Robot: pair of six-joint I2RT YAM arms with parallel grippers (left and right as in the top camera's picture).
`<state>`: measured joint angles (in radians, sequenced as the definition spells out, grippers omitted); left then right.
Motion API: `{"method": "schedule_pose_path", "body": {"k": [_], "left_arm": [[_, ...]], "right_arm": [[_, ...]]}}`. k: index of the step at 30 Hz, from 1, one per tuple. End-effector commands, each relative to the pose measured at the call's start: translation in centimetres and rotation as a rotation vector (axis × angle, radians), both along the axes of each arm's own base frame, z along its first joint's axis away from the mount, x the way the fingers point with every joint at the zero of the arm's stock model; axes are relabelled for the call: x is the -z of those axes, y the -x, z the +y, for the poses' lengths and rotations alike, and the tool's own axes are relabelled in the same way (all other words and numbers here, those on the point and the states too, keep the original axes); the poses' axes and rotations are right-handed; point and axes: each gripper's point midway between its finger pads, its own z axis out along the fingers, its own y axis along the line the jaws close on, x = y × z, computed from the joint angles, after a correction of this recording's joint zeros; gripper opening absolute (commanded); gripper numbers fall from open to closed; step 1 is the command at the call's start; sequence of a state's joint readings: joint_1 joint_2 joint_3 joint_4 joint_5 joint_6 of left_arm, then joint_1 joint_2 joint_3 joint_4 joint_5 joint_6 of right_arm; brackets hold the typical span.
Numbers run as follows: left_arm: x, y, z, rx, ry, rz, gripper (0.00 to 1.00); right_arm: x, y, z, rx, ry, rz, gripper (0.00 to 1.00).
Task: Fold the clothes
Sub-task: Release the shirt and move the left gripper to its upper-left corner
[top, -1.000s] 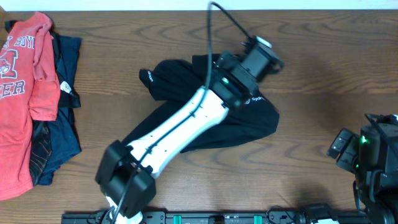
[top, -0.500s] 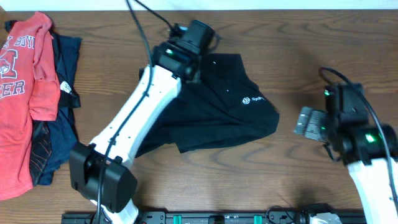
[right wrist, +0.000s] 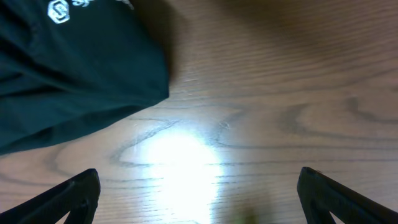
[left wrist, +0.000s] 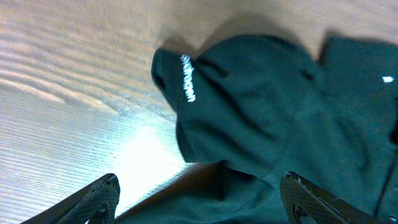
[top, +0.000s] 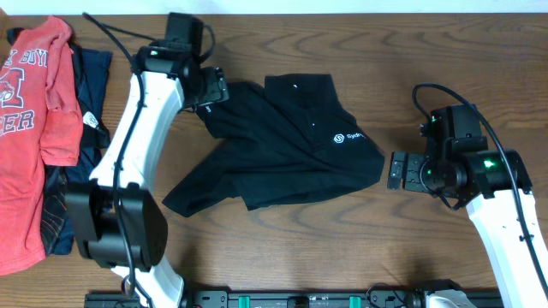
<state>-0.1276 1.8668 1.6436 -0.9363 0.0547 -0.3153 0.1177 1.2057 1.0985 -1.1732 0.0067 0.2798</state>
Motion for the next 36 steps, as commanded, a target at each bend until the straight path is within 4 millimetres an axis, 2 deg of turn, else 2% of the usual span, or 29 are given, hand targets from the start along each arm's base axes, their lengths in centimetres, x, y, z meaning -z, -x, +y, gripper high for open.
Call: {"method": "schedule_pose_path", "body": {"k": [1, 8, 11, 20, 27, 31, 33, 36], "left_arm": [[3.3, 0.7, -0.5, 0.003, 0.066, 0.099, 0.84], [7.5, -0.4, -2.3, 0.035, 0.157, 0.157, 0.84], [8.8, -0.9, -2.3, 0.026, 0.157, 0.163, 0.84], [9.5, -2.4, -0.7, -0.013, 0.163, 0.126, 0.85], [12.3, -2.1, 0.1, -0.033, 0.161, 0.182, 0.83], [13.3, -2.3, -0.2, -0.031, 0.171, 0.187, 0.63], [13.5, -2.6, -0.4, -0.030, 0.187, 0.179, 0.49], [13.4, -3.3, -0.9, -0.025, 0.216, 0.156, 0.09]], "right_arm": [[-0.5, 0.3, 1.0, -0.057, -0.032, -0.014, 0.99], [-0.5, 0.9, 0.9, -0.067, -0.026, 0.006, 0.99], [-0.5, 1.5, 0.9, -0.079, -0.021, 0.026, 0.99], [-1.9, 2.1, 0.8, -0.081, -0.026, -0.028, 0.99], [-3.2, 3.0, 0.7, -0.081, -0.027, -0.040, 0.99], [-3.9, 3.2, 0.7, -0.083, -0.032, -0.039, 0.99], [-4.3, 3.3, 1.0, -0.088, -0.047, -0.043, 0.99], [-5.0, 3.1, 1.1, -0.090, -0.054, -0.060, 0.99]]}}
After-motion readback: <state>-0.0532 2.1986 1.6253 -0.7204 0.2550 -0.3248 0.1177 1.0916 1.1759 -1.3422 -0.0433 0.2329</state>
